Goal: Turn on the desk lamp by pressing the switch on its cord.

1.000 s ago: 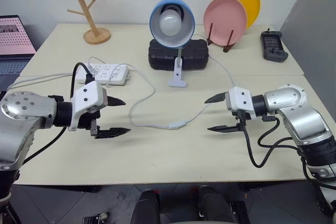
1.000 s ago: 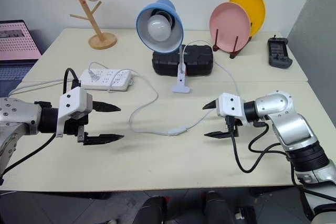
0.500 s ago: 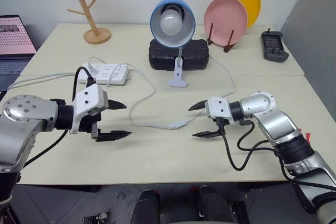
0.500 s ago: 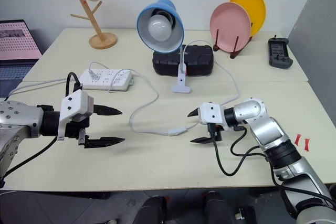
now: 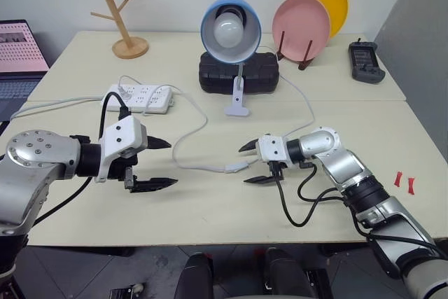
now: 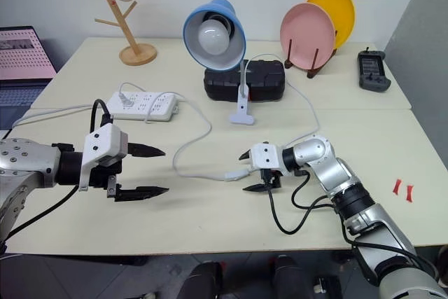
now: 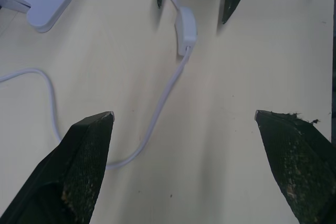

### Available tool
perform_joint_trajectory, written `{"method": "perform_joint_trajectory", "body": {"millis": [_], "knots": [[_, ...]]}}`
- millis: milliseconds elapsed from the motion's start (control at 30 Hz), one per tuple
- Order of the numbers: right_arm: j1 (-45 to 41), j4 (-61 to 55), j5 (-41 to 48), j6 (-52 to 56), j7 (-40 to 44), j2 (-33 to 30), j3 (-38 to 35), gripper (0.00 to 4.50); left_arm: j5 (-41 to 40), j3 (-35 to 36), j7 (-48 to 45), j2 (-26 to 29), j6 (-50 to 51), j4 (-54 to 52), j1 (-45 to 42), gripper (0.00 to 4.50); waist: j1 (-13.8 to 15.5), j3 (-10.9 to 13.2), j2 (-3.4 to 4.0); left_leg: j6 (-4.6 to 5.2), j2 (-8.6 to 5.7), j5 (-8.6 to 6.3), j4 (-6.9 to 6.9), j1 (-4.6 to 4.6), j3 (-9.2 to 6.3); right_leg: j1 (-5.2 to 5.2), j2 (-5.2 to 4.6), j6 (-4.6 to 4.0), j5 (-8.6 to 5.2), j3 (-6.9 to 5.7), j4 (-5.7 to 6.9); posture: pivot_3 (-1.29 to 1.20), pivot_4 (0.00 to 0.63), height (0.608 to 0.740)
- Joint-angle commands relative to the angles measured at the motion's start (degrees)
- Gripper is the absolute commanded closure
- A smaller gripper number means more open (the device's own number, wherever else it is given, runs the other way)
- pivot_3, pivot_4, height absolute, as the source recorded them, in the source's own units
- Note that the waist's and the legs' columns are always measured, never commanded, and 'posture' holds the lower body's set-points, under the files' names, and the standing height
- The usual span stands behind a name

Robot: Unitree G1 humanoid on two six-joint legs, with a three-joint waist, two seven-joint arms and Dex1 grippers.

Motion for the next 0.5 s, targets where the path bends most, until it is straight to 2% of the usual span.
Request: {"method": "perform_joint_trajectory", "body": {"millis": [33, 333, 400, 500], "knots": [[-1.7, 2.0, -1.3, -3.9, 0.0, 0.7, 0.3, 1.45, -0.8, 1.8, 0.5, 0.3, 0.2, -1.3, -0.9, 0.0, 0.0, 0.0, 0.0, 0.0, 0.0, 0.0, 0.0, 0.0, 0.0, 0.0, 0.0, 0.0, 0.0, 0.0, 0.0, 0.0, 0.15, 0.74], [-2.6, 6.5, -3.0, -7.9, -0.7, 2.1, 0.2, 3.88, -0.9, 1.9, 0.9, 0.0, 0.5, -1.7, -0.8, 0.0, 0.0, 0.0, 0.0, 0.0, 0.0, 0.0, -0.01, 0.01, 0.0, 0.0, 0.0, -0.01, 0.0, 0.0, 0.01, 0.0, 0.15, 0.74], [-2.8, 7.1, -3.2, -8.2, -0.8, 2.2, 0.1, 4.14, -0.8, 1.7, 1.2, -0.2, 0.5, -1.9, -0.7, 0.0, 0.0, 0.0, 0.0, 0.0, 0.0, 0.0, -0.01, 0.01, 0.0, 0.0, 0.0, -0.01, 0.0, 0.0, 0.01, 0.0, 0.15, 0.74], [-2.9, 7.7, -3.3, -8.9, -0.6, 2.1, -0.1, 4.13, -1.1, 1.6, 1.5, -0.3, 0.7, -2.1, -0.6, 0.0, 0.0, 0.0, 0.0, 0.0, 0.0, 0.0, 0.0, 0.01, 0.0, 0.0, 0.0, -0.01, 0.0, 0.01, 0.01, 0.0, 0.15, 0.74]]}}
